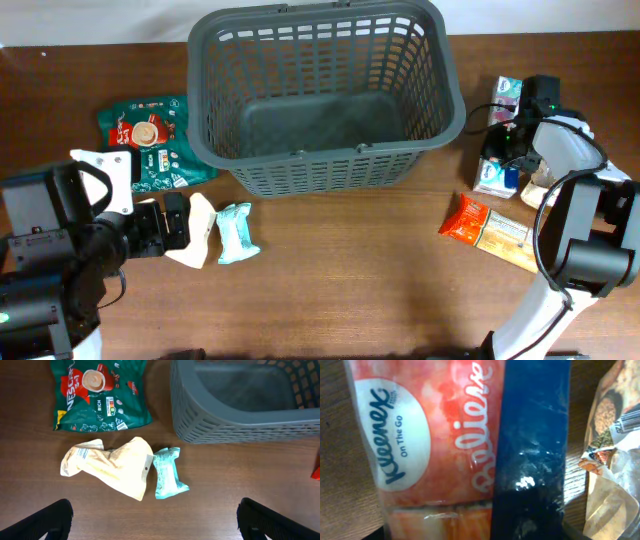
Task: Pack container
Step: 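Grasp the Kleenex tissue-pack box with the right gripper, then carry the tissue box into the basket and release it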
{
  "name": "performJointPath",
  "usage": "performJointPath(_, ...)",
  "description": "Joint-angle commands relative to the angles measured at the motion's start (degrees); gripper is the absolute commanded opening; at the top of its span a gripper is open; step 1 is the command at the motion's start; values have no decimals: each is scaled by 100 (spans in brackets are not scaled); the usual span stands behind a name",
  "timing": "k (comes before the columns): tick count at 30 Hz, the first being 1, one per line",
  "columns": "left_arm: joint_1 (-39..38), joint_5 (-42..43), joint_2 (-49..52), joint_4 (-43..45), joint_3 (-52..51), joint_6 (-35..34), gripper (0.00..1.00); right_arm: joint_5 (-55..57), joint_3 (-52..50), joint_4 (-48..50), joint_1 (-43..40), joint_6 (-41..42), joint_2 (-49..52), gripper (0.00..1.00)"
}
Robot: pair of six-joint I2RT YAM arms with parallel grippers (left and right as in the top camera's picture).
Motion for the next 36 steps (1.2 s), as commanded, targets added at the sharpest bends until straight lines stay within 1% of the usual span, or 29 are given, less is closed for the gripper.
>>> performJointPath(1,39,83,-7,15,9,92,99,46,120,-20,22,52,24,59)
performJointPath(7,39,83,-7,15,9,94,99,35,328,-127,22,52,-24,57)
performJointPath(11,39,83,-7,15,9,94,99,24,852,-463,22,52,-136,56)
performJointPath(17,39,83,-7,15,9,92,99,24,2332,-1408,22,50,-278,52)
performJointPath(21,39,83,-7,15,9,94,99,-7,3425,-2094,46,50,-282,52)
performJointPath(26,39,83,-7,15,9,92,99,-374,4887,-2767,264,20,-289,52)
performJointPath(30,39,83,-7,15,9,92,99,-568,5998,-3206,686,-404,-289,51)
performJointPath(33,39,83,-7,15,9,92,99,-608,6738,-3484,1193,-1117,-289,51)
performJointPath(36,39,83,-7,15,9,92,99,-610,7187,-3650,1755,-1965,-289,51)
